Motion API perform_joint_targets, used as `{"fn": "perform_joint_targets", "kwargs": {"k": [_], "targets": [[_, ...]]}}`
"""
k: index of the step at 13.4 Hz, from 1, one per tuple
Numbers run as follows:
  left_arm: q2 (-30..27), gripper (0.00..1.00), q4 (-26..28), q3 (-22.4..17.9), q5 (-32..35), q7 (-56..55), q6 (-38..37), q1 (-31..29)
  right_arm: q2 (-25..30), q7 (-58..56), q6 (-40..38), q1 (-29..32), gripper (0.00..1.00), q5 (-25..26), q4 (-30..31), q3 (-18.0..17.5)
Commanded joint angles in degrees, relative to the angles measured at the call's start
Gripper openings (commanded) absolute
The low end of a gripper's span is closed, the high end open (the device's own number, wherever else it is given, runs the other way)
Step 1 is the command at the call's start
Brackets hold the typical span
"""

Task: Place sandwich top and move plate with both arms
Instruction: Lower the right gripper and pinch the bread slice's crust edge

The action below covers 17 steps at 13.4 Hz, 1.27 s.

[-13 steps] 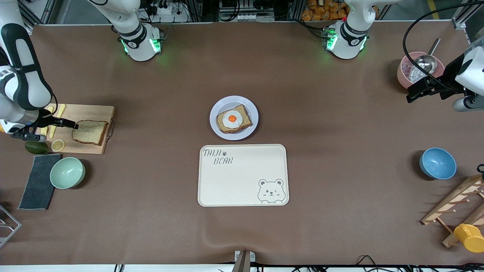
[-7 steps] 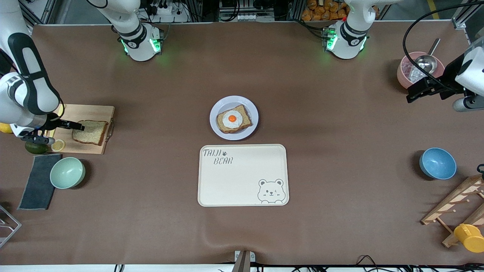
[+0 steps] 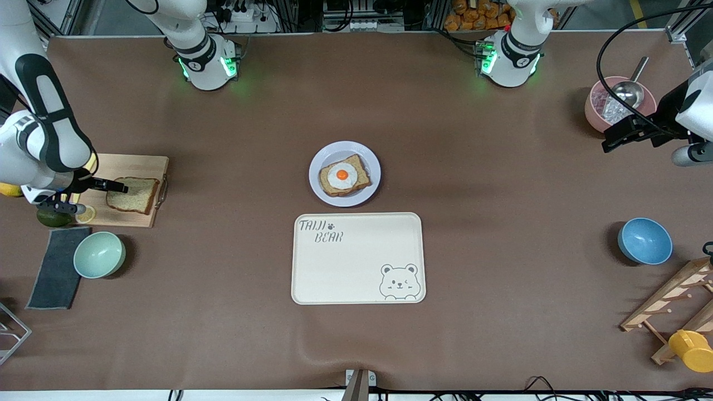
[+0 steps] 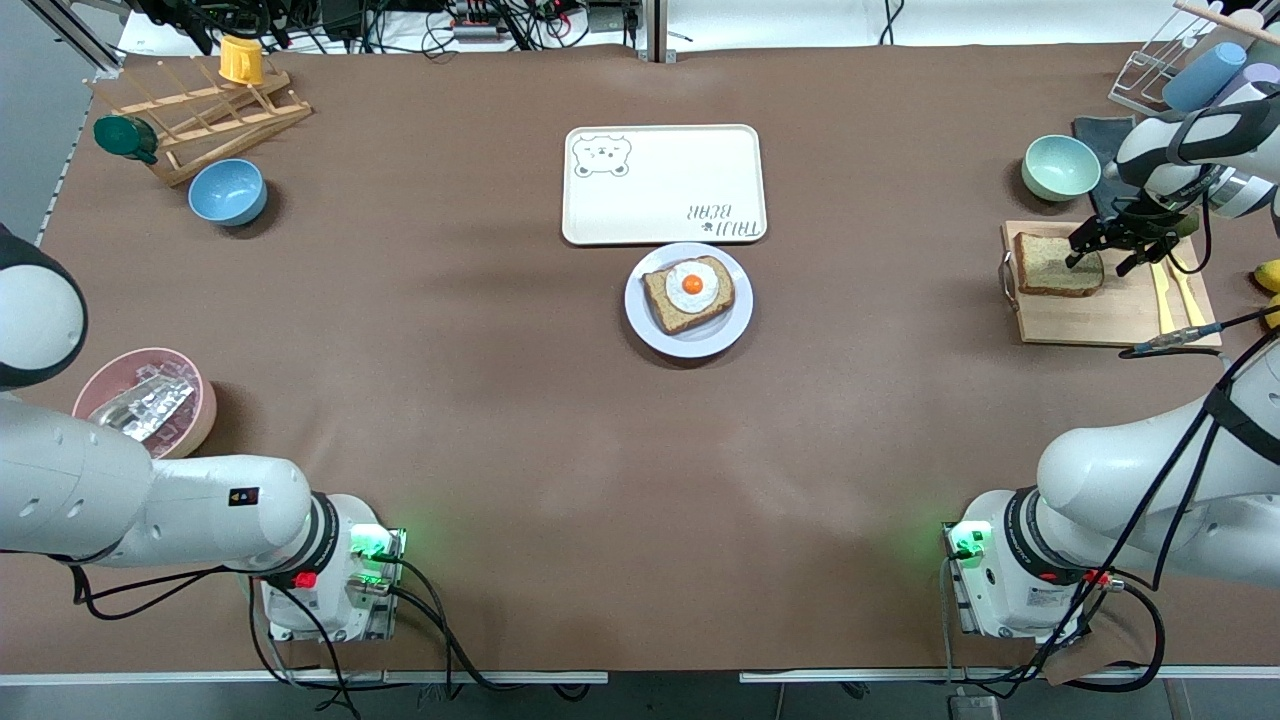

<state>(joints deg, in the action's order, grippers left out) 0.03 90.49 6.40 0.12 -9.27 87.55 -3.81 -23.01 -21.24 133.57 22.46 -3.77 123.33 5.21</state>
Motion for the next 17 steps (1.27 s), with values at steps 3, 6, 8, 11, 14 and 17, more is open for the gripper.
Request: {"fn": "perform_joint_targets", "kwargs": {"k": [3, 6, 8, 11, 14, 17], "targets": [[-0.12, 1.00, -0.05, 0.02, -1.35, -0.92, -0.72, -0.41, -1.68, -0.20, 0.90, 0.75, 1.00, -0.10, -1.25, -0.20], [0.49, 1.00, -0.05, 0.10, -1.35, -0.92, -0.72, -0.23, -1.68, -0.47, 1.08, 0.75, 0.00, -0.10, -1.25, -0.20], [0.85, 1.00, -0.05, 0.10, -1.43, -0.92, -0.63, -0.14, -2.04, -2.48, 1.78, 0.75, 0.00, -0.10, -1.25, -0.20], [0.94, 1.00, -0.05, 0.10, -1.44, -0.92, -0.63, -0.23, -2.21, -2.84, 2.22, 0.83, 0.00, -0.10, -1.17, -0.20], [1.20, 1.00, 0.04, 0.10, -1.44, -0.92, -0.63, -0.23, -2.04, -5.03, 2.22, 0.83, 0.00, -0.19, -1.52, -0.20], [1.20, 1.00, 0.04, 0.10, -1.44, -0.92, -0.63, -0.23, -1.69, -5.21, 2.05, 1.10, 0.00, -0.19, -2.22, -0.28]]}}
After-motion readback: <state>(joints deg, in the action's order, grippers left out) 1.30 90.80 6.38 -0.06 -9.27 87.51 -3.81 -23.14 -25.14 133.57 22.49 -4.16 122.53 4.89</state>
